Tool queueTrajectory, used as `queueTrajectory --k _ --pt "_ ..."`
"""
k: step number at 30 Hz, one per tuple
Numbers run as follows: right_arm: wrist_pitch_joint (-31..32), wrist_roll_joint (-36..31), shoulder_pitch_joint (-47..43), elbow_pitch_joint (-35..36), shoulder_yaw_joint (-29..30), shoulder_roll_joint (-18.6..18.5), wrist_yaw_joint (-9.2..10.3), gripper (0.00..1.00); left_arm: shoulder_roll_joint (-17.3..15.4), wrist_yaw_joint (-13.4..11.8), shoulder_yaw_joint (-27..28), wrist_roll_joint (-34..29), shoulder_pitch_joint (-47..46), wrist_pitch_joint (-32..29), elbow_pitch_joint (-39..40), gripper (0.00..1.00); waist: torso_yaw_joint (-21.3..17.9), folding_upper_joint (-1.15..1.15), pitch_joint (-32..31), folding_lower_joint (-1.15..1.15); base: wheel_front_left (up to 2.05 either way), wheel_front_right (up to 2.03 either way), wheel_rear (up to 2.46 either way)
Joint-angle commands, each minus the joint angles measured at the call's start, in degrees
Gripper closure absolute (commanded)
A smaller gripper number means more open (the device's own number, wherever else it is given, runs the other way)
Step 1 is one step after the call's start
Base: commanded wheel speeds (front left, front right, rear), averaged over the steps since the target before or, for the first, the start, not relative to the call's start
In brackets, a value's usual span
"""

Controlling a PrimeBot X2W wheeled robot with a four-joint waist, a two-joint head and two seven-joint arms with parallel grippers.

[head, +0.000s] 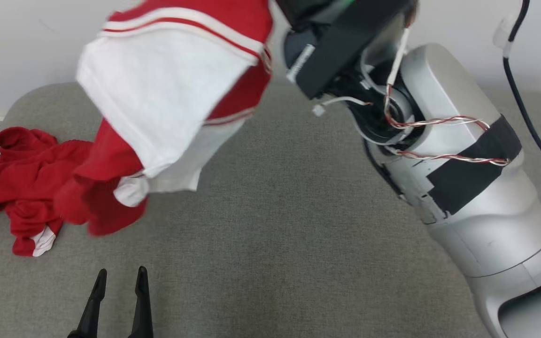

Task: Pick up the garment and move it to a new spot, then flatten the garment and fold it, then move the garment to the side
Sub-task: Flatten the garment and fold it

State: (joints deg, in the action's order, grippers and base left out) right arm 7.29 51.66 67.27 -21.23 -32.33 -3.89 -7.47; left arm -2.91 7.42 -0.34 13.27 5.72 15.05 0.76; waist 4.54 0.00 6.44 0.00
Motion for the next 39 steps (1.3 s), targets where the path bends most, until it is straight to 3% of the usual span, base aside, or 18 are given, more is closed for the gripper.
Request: queueTrajectory --k 1,14,25,30,36,39 --pt "-0.04 -0.86 -2.22 -2.46 0.71 -1.58 -0.05 1.0 0.05 0.09 0.04 0.18 0.38 0.19 0.03 0.0 -0.45 0.0 0.09 0.0 0.0 0.0 0.0" --pt "-3.54 -8.36 -19.22 -21.56 10.18 -12.41 -0.05 1.0 0.02 0.08 -1.45 -0.36 -0.85 0.19 -0.51 0.0 -3.31 0.0 1.3 0.0 0.0 0.0 0.0" --pt "-7.16 -10.66 -26.9 -26.08 19.39 -15.15 -0.05 1.0 0.02 0.08 -2.23 -1.08 -0.03 0.19 -0.8 0.0 -4.26 0.0 0.46 0.0 0.0 0.0 0.0" --pt "-7.5 -10.9 -29.59 -23.02 23.57 -15.48 -0.05 1.0 -0.22 0.03 -2.75 -1.01 -0.01 0.19 -0.96 0.0 -3.32 0.0 -0.16 0.0 0.0 0.0 0.0" --pt "-3.69 -10.91 -36.02 -14.06 28.43 -15.3 -0.05 1.0 -0.29 0.03 -2.58 -0.96 1.23 0.19 -0.81 0.0 -2.62 0.0 -1.04 0.0 0.0 0.0 0.0" --pt "-1.28 -12.75 -41.19 -7.14 34.02 -14.92 -0.05 1.0 -0.26 0.03 -2.38 -0.99 1.5 0.19 -0.71 0.0 -2.27 0.0 -1.37 0.0 0.0 0.0 0.0"
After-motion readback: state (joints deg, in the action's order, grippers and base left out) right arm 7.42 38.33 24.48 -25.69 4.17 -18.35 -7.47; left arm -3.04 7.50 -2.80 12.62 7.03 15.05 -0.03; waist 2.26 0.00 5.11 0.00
